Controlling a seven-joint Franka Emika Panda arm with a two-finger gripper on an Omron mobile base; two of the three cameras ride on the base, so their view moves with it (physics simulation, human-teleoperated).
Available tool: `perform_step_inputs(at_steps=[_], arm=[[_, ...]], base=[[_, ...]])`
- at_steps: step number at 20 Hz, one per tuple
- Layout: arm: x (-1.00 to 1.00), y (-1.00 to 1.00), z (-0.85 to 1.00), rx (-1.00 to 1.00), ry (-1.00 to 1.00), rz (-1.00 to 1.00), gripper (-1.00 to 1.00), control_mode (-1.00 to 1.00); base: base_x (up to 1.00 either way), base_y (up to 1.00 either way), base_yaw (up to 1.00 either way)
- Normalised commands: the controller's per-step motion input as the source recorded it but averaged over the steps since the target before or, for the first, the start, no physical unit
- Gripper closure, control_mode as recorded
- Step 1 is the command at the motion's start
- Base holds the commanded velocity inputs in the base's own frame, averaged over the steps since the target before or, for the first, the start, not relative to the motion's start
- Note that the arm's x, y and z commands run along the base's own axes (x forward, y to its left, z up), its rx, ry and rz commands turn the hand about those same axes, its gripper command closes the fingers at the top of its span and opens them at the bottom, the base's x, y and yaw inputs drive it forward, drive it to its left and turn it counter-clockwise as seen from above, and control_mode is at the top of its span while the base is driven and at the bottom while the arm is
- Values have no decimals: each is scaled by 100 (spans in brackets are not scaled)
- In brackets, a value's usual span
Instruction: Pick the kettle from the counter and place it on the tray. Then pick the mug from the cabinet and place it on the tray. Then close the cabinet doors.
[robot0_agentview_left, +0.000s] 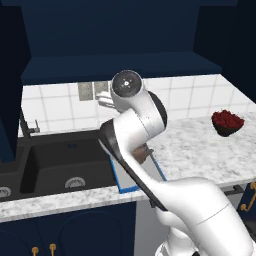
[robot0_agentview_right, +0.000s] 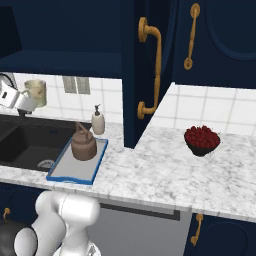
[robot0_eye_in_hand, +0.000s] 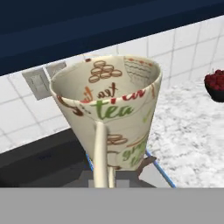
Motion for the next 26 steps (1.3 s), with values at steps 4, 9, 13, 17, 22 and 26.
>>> perform_step_inputs(at_steps=[4,9,13,17,22,26], arm=[[-33,-19,-100,0,1,-18,100,-100],[-2,-7,-100,0,4,-11,100,-100],[0,0,-100,0,3,-6,100,-100],[8,0,-96,0,2,-4,100,-100],[32,0,-87,0,0,0,100,-100],[43,0,-75,0,0,0,100,-100]], base=[[0,0,0],[0,0,0],[0,0,0],[0,0,0],[0,0,0],[0,0,0]])
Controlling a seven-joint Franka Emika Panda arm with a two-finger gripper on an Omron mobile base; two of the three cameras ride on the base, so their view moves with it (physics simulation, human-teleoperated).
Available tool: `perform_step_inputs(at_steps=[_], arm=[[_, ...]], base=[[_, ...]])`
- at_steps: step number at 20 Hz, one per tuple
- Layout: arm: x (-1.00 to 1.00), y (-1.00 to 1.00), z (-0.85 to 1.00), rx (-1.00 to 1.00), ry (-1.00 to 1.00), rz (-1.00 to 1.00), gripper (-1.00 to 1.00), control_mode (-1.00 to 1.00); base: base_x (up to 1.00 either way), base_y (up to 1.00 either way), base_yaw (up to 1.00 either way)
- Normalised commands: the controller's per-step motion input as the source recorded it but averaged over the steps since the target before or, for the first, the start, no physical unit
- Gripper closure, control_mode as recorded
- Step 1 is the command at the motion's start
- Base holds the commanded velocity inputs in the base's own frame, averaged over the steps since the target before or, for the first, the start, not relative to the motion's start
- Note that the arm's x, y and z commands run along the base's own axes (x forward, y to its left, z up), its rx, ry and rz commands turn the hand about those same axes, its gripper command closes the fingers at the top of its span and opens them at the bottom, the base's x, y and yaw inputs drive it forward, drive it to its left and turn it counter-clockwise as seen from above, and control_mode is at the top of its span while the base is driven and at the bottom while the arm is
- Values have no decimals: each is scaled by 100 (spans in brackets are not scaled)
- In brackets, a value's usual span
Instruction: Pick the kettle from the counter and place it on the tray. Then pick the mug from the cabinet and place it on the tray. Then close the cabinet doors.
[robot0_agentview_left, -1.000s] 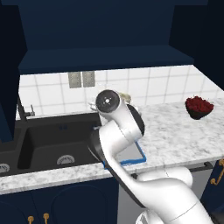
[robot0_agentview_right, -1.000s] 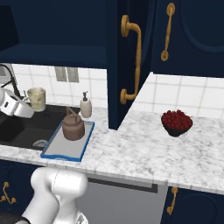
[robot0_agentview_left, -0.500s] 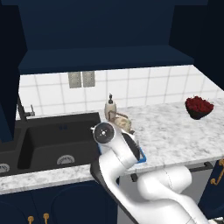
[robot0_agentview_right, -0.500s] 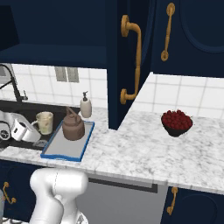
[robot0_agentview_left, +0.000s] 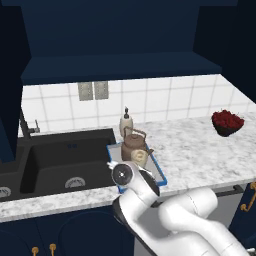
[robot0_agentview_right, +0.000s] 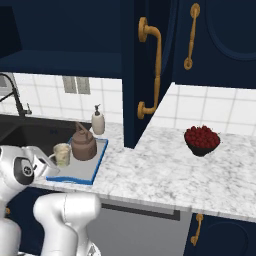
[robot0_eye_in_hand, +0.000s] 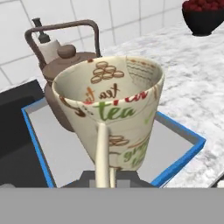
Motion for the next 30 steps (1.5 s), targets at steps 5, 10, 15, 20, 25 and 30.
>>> perform_step_inputs(at_steps=[5,10,15,20,25,30], arm=[[34,2,-60,0,0,0,100,-100],[15,22,-32,0,2,0,100,-100],[5,6,-26,0,3,0,100,-100],[11,2,-23,0,3,0,100,-100],[16,0,-16,0,0,0,-100,-100],[-8,0,-1,0,0,-3,-100,-100]], base=[[0,0,0],[0,0,0],[0,0,0],[0,0,0],[0,0,0],[0,0,0]])
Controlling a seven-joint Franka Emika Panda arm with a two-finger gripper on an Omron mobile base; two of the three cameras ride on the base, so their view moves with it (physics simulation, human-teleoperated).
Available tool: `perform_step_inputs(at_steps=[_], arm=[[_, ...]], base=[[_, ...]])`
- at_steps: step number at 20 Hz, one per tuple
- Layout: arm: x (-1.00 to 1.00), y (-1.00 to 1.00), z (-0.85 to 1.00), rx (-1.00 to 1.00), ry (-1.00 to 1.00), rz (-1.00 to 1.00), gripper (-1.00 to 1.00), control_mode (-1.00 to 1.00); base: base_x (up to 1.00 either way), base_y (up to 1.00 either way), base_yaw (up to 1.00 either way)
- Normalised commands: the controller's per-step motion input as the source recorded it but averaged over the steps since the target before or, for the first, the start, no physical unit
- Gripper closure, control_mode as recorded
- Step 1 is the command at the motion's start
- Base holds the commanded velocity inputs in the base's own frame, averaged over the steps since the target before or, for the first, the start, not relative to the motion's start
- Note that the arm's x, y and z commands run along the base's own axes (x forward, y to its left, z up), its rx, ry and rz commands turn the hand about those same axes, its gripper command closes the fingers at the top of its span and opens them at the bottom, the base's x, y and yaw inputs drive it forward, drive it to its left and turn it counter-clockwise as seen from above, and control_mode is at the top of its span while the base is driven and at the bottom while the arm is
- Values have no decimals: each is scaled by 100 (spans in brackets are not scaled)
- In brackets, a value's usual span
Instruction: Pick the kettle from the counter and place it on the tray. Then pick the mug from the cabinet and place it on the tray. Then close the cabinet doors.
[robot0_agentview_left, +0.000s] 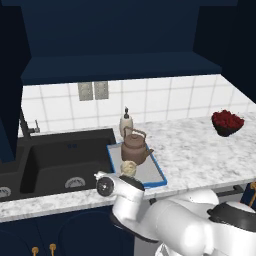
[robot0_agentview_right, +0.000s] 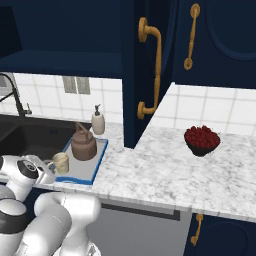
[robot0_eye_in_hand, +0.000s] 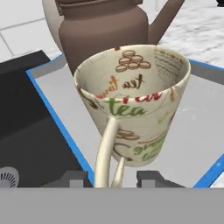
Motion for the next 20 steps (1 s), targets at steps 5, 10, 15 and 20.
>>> perform_step_inputs(at_steps=[5,10,15,20], arm=[[-22,0,13,0,0,-6,-100,-100],[-45,0,41,-1,0,1,-100,-100],[-47,0,28,-6,0,2,-100,-100],[-19,-5,31,-2,0,0,-100,-100]], base=[[0,0,0],[0,0,0],[0,0,0],[0,0,0]])
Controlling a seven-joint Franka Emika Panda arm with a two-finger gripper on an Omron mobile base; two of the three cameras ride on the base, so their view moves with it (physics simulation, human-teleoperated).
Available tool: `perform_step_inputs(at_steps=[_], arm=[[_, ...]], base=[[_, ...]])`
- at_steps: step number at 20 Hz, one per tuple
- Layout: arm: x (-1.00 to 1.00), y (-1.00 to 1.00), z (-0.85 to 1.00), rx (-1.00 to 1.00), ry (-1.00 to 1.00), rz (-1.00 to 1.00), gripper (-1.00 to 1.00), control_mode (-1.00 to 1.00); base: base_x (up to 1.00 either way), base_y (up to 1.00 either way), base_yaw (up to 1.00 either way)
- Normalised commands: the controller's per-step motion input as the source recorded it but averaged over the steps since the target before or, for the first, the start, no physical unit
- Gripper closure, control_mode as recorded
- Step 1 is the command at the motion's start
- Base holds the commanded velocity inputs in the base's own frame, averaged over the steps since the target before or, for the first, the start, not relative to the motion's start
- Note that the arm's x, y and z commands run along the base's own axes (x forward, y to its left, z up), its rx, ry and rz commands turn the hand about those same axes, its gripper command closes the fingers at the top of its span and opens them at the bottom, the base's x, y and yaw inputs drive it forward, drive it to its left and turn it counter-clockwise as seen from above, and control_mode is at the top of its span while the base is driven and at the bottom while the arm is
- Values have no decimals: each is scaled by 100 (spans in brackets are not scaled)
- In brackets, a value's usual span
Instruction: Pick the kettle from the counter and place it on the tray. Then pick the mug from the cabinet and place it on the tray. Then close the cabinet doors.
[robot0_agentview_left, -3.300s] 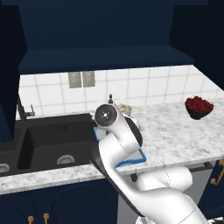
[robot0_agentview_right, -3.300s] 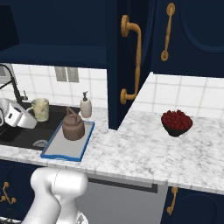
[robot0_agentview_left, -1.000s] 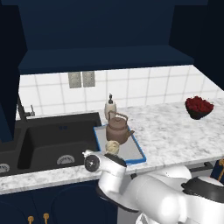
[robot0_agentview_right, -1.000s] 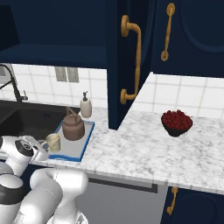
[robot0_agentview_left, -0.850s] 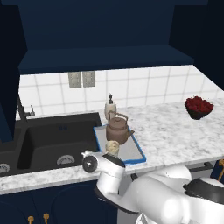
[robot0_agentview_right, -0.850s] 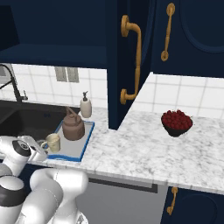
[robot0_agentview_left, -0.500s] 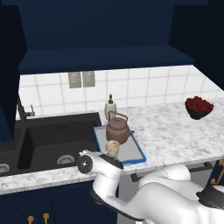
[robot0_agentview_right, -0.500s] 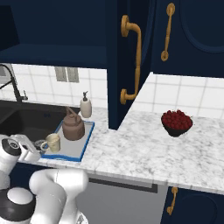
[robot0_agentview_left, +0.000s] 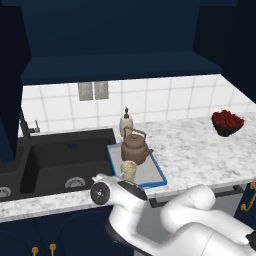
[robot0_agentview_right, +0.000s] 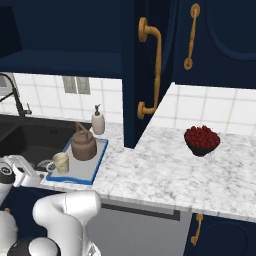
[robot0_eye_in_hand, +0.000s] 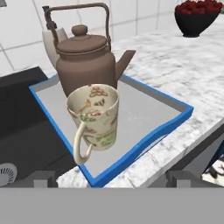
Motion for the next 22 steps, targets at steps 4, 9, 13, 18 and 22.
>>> perform_step_inputs(at_steps=[4,9,13,18,22], arm=[[-2,0,29,-1,0,0,-100,-100],[-2,1,9,-1,2,0,-100,-100],[0,7,0,-3,0,0,-100,-100],[-2,18,2,-1,0,0,-100,-100],[0,41,24,-3,2,0,-100,-100]], base=[[0,0,0],[0,0,0],[0,0,0],[0,0,0],[0,0,0]])
